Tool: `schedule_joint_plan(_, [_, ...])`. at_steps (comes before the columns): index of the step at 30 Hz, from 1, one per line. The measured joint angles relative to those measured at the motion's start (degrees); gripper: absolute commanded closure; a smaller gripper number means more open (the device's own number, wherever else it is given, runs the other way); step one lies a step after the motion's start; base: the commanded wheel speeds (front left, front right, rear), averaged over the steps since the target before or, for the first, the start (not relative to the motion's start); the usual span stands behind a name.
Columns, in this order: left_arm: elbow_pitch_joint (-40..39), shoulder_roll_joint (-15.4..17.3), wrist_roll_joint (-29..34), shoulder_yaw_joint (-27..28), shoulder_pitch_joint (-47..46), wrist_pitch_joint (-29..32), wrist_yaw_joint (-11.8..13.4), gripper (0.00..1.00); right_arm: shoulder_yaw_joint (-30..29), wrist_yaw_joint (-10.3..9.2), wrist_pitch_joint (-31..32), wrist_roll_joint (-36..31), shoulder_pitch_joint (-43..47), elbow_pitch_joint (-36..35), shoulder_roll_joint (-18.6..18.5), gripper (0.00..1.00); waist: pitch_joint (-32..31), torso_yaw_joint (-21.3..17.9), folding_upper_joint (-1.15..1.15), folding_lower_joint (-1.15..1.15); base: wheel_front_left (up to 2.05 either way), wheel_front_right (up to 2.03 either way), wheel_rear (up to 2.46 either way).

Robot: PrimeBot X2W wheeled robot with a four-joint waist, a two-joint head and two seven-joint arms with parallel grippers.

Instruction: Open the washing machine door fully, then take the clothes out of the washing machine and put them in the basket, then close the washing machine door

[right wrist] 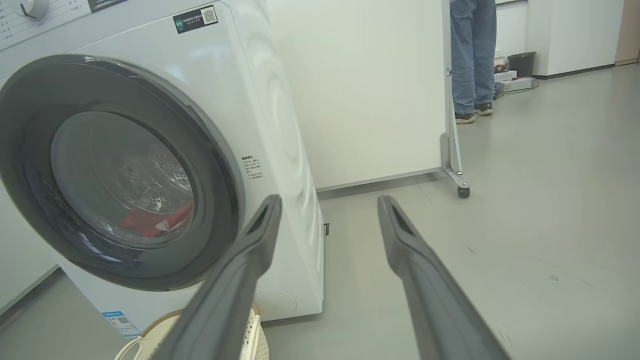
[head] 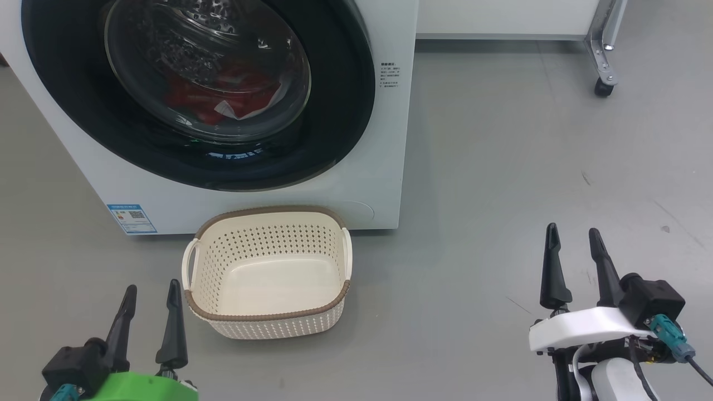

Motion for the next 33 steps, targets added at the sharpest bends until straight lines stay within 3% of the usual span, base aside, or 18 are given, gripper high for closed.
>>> schedule_joint_plan(11, [5.5,-0.41,0.91,-0.05,0.04,0.0,0.0,0.0,1.74,-0.93,0.03,-2.14,0.05,5.56,0.0,0.0,-0.01,-0.22,0.0,0.0,0.0,0.0,0.0])
schedule_joint_plan(27, [9.18,0.53,9.48,-0.92,-0.01,0.0,1.08,0.0,3.3,-1.43,0.04,-4.49,-0.4,9.56,-0.2,0.0,0.38,-0.35,0.0,0.0,0.0,0.0,0.0])
schedule_joint_plan(33, [10.06,0.11,8.78,-0.64,-0.13,0.0,1.08,0.0,3.39,-1.44,0.04,-4.49,-0.96,10.32,-0.2,0.0,0.45,-0.3,0.0,0.0,0.0,0.0,0.0])
